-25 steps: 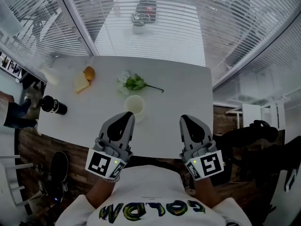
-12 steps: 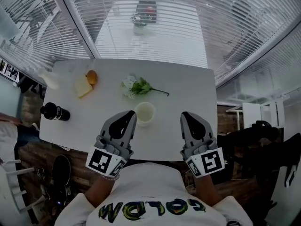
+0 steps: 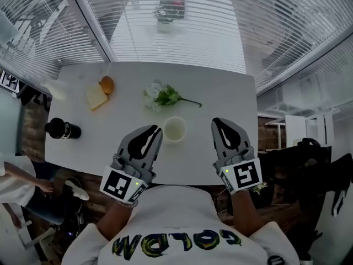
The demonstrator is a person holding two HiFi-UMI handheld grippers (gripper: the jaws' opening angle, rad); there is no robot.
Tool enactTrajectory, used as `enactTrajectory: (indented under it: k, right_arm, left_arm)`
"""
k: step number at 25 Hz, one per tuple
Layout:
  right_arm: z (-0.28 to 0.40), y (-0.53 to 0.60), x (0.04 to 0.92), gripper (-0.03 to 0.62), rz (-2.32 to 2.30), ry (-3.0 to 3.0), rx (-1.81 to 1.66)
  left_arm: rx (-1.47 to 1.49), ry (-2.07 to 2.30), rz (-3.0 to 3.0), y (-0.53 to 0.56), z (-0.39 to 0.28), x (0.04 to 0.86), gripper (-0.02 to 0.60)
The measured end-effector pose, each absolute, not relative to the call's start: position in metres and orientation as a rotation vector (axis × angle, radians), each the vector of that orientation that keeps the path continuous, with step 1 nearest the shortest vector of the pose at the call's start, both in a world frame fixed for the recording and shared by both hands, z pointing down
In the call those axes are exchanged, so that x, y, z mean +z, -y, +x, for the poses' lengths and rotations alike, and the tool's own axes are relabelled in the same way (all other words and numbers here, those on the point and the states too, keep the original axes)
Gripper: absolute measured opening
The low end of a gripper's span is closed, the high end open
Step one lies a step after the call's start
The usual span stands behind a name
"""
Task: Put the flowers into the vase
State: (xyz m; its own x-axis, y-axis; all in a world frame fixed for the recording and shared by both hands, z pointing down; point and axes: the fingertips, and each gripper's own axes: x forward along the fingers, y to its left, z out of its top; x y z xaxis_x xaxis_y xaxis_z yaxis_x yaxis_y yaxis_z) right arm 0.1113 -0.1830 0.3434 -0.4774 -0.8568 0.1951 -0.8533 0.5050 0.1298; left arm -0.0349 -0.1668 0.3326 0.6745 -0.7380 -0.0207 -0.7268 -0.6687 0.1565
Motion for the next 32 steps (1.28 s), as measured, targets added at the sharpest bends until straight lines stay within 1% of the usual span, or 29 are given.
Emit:
enactTrajectory:
  k: [4,10,15,25,28,32]
  right_arm:
    - [0.107,0.199,0.359,0.034,1.385,2.495,-0.042]
    - [0.103,0.228,0.390,0.052,1.276,2.445,-0.076]
    - [0.100,0.250,0.422,0.063,1.175,2.381,-0.082]
    - [0.084,0.287,0.485,0.089,0.889,2.265,-0.136]
    - [0.076,0.298,0.507,0.111,0.776,2.220,-0.162]
    - [0.063,0.312,0.534,0.157,0.637,2.183,-0.150]
  left_arm:
    - [-0.093,1.169,2.758,0.167,-0.032,0.340,0.102]
    - [-0.039,1.091,2.777,0.165,-0.020,0.357,0.236]
    - [-0.007,1.040,2.802,0.163,-0.012,0.367,0.276]
    - [0.057,0.993,2.799,0.166,-0.004,0.384,0.298]
    - [0.058,0.993,2.795,0.167,-0.004,0.388,0.298]
    - [0.061,1.000,2.792,0.171,-0.006,0.392,0.298]
